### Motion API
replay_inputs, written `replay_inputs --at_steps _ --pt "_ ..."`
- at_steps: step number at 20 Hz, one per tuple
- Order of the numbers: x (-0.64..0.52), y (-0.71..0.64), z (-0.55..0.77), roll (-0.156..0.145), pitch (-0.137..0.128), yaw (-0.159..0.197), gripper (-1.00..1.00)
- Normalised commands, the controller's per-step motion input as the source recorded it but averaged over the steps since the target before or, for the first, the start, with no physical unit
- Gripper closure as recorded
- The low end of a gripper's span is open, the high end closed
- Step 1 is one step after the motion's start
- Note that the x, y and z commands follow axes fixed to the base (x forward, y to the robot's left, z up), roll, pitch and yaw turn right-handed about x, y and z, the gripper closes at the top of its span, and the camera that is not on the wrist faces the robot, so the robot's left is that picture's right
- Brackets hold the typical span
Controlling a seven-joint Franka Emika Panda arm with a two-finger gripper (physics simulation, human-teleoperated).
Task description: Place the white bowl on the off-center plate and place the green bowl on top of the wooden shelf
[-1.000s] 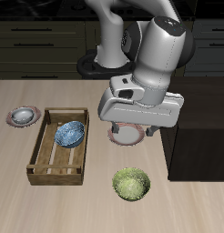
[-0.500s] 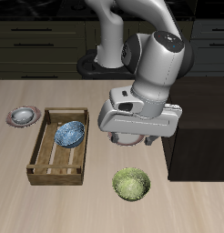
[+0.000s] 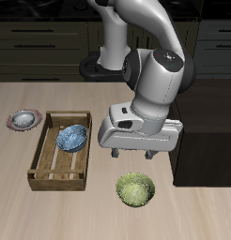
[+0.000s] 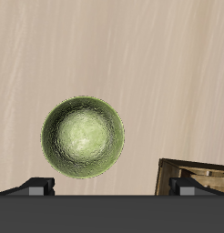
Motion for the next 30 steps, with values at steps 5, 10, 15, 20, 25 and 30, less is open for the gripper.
replay_inputs --at_steps 5,10,15,20,25,30 --pt "0.02 -0.06 -0.29 -0.017 0.014 -0.002 -1.0" --pt "0.03 -0.05 -0.43 -0.019 0.031 0.007 -1.0" --pt "0.0 -0.01 -0.25 -0.003 0.023 0.0 -1.0" --pt "0.0 0.01 -0.28 -0.002 0.024 -0.001 -1.0" --pt "0.0 -0.04 -0.27 -0.012 0.023 0.007 -1.0" --pt "0.01 -0.08 -0.27 -0.017 0.027 -0.026 -1.0"
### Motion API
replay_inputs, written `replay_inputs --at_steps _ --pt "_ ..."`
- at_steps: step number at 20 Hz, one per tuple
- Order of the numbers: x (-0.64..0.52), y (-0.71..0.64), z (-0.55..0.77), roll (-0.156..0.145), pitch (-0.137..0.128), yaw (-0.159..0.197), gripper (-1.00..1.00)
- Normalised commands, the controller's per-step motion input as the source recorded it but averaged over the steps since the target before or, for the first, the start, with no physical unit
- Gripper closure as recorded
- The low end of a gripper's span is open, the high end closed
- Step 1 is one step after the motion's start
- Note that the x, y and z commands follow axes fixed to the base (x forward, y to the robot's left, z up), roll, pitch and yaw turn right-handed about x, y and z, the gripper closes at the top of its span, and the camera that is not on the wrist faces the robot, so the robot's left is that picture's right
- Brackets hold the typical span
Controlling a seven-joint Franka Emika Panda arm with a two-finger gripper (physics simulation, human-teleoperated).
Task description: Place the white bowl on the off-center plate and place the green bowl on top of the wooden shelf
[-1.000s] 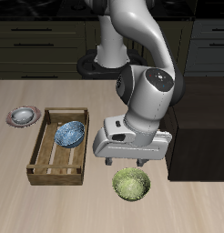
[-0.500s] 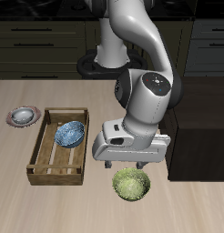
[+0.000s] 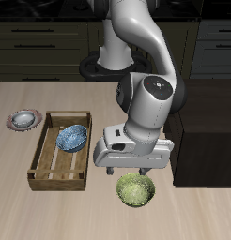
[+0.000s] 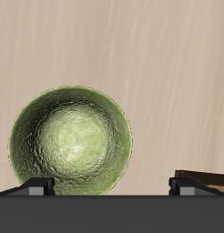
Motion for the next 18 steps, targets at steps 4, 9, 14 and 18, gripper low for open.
replay_inputs --at_steps 4,9,14,18 --pt "-0.01 -0.04 -0.25 -0.022 0.032 -0.013 -1.0" --pt "-0.01 -0.06 -0.35 -0.029 0.038 -0.006 -1.0" --pt "-0.07 0.02 -0.29 -0.004 0.038 0.014 -1.0" --pt "-0.04 0.03 -0.28 0.011 0.024 0.012 -1.0"
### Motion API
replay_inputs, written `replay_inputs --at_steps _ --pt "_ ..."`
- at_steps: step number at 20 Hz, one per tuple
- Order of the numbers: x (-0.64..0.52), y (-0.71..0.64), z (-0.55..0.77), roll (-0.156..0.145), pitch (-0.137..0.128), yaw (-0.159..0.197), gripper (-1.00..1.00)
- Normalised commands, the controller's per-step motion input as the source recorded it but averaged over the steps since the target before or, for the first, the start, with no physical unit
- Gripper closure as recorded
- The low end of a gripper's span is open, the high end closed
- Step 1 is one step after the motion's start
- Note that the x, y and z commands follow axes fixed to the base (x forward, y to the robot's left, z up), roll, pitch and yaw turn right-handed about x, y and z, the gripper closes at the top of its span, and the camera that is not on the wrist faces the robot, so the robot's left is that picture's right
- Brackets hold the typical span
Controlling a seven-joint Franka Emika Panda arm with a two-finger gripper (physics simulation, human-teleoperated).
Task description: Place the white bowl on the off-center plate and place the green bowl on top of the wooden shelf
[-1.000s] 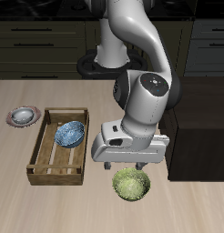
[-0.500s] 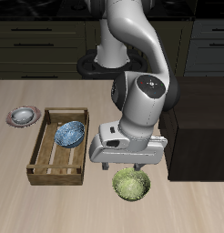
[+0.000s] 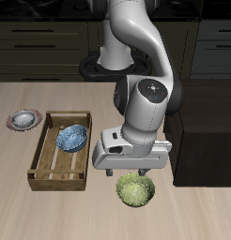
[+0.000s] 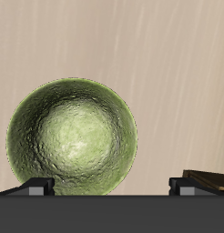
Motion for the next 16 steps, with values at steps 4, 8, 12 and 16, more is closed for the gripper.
replay_inputs --at_steps 4,8,12,16 --pt "-0.08 0.0 -0.3 0.001 0.029 -0.012 -1.0" --pt "-0.06 -0.1 -0.33 -0.019 0.025 0.005 -1.0" --pt "-0.07 -0.13 -0.41 -0.026 0.033 0.013 -1.0" --pt "-0.08 -0.04 -0.28 -0.008 0.031 0.006 -1.0"
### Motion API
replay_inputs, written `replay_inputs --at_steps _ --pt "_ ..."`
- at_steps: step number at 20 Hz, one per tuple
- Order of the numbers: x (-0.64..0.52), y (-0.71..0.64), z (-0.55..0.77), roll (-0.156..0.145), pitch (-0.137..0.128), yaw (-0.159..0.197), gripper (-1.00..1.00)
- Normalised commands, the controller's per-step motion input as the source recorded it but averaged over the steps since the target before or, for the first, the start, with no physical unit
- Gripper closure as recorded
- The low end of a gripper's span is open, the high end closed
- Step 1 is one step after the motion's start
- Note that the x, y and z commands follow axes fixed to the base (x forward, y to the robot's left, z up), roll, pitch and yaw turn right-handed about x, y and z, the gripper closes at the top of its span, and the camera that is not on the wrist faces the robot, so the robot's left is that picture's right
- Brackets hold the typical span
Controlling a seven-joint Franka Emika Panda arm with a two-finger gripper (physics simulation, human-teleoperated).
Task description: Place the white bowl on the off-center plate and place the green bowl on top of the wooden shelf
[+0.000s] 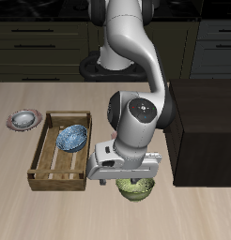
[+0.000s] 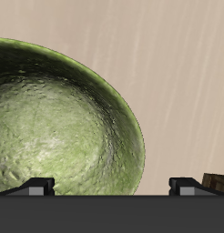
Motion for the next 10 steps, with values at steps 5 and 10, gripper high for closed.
replay_inputs --at_steps 5,10 --pt "-0.08 0.06 -0.29 0.025 0.043 -0.004 -1.0" --pt "-0.02 0.03 -0.09 0.041 0.004 -0.037 1.0"
